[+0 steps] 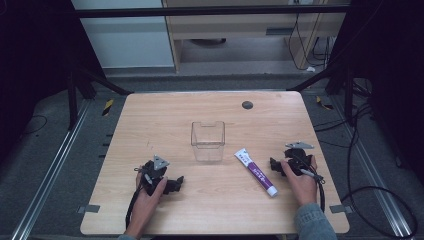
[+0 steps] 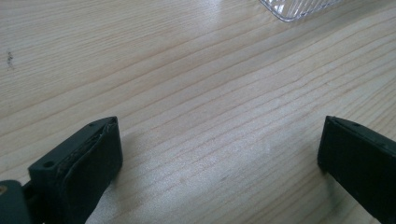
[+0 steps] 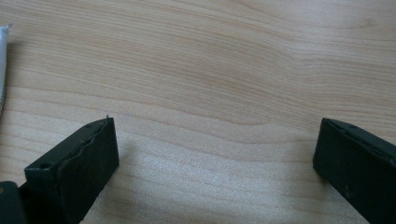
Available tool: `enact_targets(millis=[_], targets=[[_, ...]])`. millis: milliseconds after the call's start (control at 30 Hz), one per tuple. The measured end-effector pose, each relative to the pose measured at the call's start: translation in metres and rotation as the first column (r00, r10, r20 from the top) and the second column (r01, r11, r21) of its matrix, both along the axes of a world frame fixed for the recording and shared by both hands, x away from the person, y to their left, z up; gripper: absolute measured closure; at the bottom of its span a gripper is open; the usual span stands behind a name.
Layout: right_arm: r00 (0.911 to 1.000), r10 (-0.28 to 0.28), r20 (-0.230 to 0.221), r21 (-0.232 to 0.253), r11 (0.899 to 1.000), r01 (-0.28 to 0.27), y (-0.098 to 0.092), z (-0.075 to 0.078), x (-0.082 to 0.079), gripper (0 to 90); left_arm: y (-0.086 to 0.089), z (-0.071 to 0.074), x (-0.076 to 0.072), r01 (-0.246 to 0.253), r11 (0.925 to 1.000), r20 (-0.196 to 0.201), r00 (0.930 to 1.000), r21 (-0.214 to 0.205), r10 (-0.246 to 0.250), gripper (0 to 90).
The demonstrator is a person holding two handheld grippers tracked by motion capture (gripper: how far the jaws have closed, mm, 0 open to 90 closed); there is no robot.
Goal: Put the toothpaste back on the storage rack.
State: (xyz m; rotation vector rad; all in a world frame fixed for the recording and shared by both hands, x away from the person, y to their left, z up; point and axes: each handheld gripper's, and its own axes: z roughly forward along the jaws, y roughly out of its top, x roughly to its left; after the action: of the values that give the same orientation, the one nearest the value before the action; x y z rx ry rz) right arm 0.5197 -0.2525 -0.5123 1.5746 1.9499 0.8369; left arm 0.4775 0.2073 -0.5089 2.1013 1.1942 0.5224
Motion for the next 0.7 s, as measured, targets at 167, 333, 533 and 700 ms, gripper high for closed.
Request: enact_targets(millis=[167,333,533,700], targets=[[0.9998,0.021,0.001,0.000,1.000,-0.021,-0.001,0.000,0.002,0.7,0.000,0.000,0.004,-0.005,1.0000,0.000,1.0000,-0.001,0.005,0.0],[0.9996,0.028,-0.001,0.001,1.000,-0.028,-0.002,0.000,0.005,0.4,-0.006,0.000,0.011,-0.028,0.9996,0.000,0.9996,-0.002,0.028,0.0],[0.9989,0.046,-0.001,-0.018,0.999,-0.046,-0.004,0.008,0.008,9.6,-0.008,0.000,0.011,-0.037,0.9993,0.001,0.9993,-0.001,0.037,0.0],[0.9943,0.106,0.008,-0.007,0.994,-0.106,0.004,0.030,-0.003,14.4,-0.009,0.000,0.011,-0.044,0.9990,-0.002,0.9990,0.001,0.044,0.0]])
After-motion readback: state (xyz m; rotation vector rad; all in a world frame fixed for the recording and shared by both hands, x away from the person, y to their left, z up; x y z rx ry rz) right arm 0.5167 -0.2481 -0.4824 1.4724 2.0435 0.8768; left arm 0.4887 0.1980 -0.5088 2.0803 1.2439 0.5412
